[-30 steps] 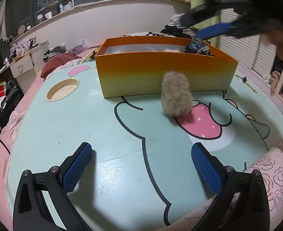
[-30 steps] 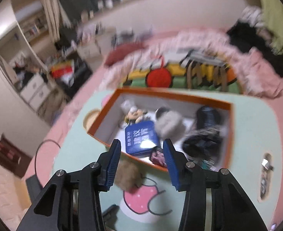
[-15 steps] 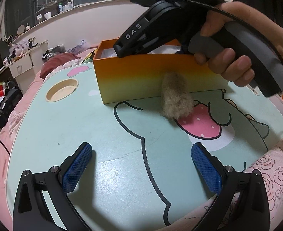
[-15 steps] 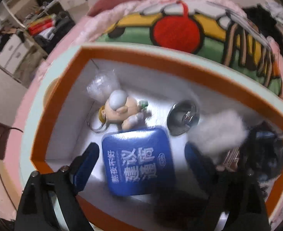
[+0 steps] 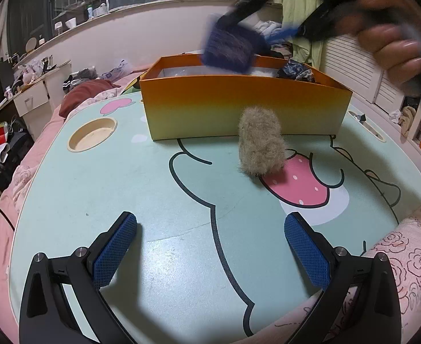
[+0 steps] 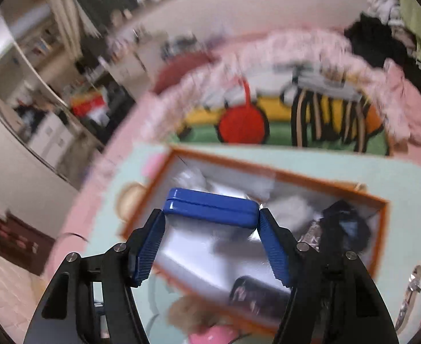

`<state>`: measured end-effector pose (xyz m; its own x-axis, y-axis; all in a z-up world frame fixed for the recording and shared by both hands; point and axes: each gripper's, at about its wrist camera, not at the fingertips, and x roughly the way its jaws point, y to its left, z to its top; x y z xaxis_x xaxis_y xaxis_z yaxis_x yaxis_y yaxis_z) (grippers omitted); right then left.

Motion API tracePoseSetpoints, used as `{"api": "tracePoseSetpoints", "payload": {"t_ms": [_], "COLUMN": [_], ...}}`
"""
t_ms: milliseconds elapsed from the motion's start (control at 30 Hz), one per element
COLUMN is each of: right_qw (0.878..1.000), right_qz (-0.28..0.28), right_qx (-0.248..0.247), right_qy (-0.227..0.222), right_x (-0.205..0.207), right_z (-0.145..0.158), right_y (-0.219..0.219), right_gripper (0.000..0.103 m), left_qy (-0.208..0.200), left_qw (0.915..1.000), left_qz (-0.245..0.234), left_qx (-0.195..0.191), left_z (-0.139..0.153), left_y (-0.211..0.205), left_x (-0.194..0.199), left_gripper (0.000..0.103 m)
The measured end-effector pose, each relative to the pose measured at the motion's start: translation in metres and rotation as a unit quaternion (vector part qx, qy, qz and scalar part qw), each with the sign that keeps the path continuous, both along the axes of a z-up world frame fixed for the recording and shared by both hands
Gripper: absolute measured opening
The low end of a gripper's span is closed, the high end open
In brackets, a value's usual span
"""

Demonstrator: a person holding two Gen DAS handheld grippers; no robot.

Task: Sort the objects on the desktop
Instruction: 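Lift the blue tin out and place it beside the brown pompom, right tool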

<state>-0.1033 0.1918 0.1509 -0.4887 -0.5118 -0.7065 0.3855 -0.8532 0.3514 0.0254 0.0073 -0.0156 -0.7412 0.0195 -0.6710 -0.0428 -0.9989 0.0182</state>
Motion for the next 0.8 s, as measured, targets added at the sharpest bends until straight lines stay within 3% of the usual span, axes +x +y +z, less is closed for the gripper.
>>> {"api": "tracePoseSetpoints", "payload": {"t_ms": [33, 67, 200, 267, 300, 333, 433, 667, 700, 800], "right_qw": [1.0, 0.999, 0.999, 1.0, 1.0, 1.0, 0.998, 0.983, 0.98, 0.977], "right_qz": [0.004, 0.001, -0.01, -0.009, -0.005, 0.0, 0.028, 0.02, 0.017, 0.01], "right_qx": [-0.02, -0.038, -0.023, -0.014, -0.009, -0.007, -0.009, 0.122, 0.143, 0.173], "right_qy": [0.003, 0.016, 0.041, 0.019, 0.009, 0.0, -0.056, -0.136, -0.136, -0.128], "right_x": [0.005, 0.02, 0.039, 0.027, 0.021, 0.013, -0.018, -0.067, -0.071, -0.08], "right_z": [0.007, 0.016, 0.014, 0.002, -0.005, -0.01, -0.037, -0.093, -0.099, -0.112], "right_y": [-0.003, 0.009, 0.007, 0.001, -0.005, -0.013, -0.044, -0.117, -0.127, -0.141], "right_gripper": [0.005, 0.005, 0.005, 0.022, 0.044, 0.049, 0.049, 0.052, 0.056, 0.082], "left_qy": [0.0, 0.0, 0.0, -0.001, -0.001, -0.001, -0.001, -0.002, -0.002, -0.002], "left_qw": [1.0, 1.0, 1.0, 1.0, 1.0, 1.0, 1.0, 1.0, 1.0, 1.0], "left_qz": [0.0, 0.0, 0.0, 0.001, 0.001, 0.001, 0.0, 0.001, 0.001, 0.001], "left_qx": [0.0, 0.0, 0.0, 0.0, -0.001, -0.001, 0.0, 0.001, 0.001, 0.003], "left_z": [0.0, 0.0, 0.001, 0.001, 0.001, 0.001, 0.002, 0.003, 0.003, 0.003], "left_y": [0.0, 0.0, 0.001, 0.001, 0.001, 0.001, 0.002, 0.002, 0.002, 0.001], "left_x": [0.0, 0.0, 0.001, 0.0, 0.0, 0.001, 0.001, 0.001, 0.001, -0.001], "left_gripper": [0.103, 0.103, 0.103, 0.103, 0.103, 0.103, 0.103, 0.103, 0.103, 0.103]}}
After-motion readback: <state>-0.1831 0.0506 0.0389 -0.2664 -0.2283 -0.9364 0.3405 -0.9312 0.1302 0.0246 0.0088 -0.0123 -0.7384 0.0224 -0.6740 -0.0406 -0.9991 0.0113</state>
